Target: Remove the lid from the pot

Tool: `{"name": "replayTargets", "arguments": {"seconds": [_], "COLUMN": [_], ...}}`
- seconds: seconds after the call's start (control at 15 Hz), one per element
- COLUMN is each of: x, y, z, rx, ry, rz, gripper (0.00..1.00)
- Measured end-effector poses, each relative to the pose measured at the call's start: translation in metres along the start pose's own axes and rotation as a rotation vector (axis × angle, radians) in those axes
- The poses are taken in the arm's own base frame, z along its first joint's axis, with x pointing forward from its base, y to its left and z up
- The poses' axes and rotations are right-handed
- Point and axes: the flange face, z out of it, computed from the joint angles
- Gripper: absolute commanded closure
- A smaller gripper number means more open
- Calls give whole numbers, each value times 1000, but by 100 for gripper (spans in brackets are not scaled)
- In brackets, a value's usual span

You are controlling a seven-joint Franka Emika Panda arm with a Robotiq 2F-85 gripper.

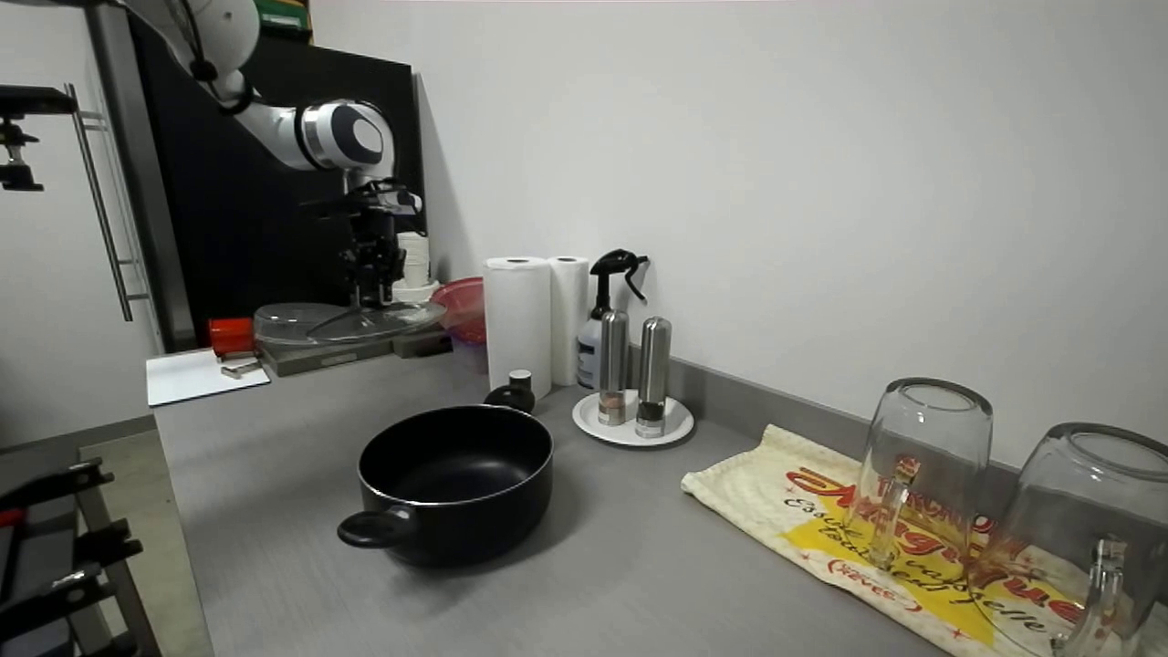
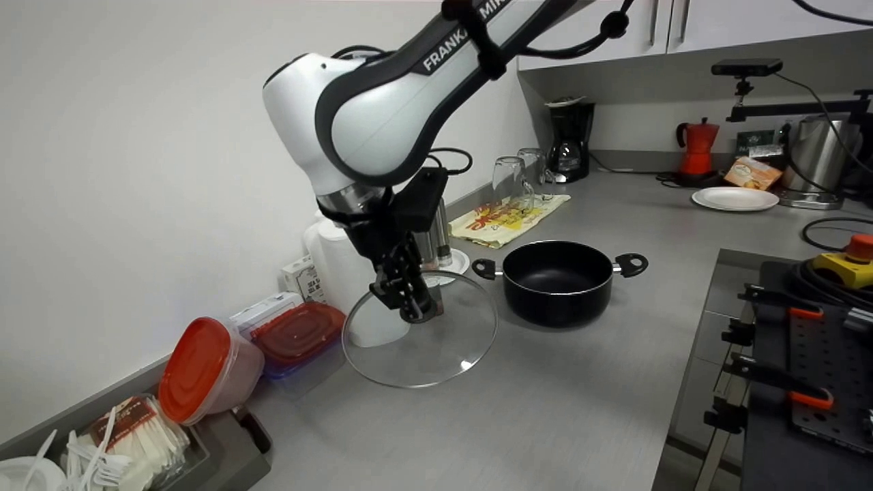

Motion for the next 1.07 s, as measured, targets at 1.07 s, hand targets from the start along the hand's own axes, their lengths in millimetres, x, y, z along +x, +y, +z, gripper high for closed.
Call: {"name": "replayTargets", "arguments": {"seconds": [1.07], "x": [37], "y": [-58], "z": [153], "rx": [84], "ry": [-227], "rz": [-80], "gripper": [75]}}
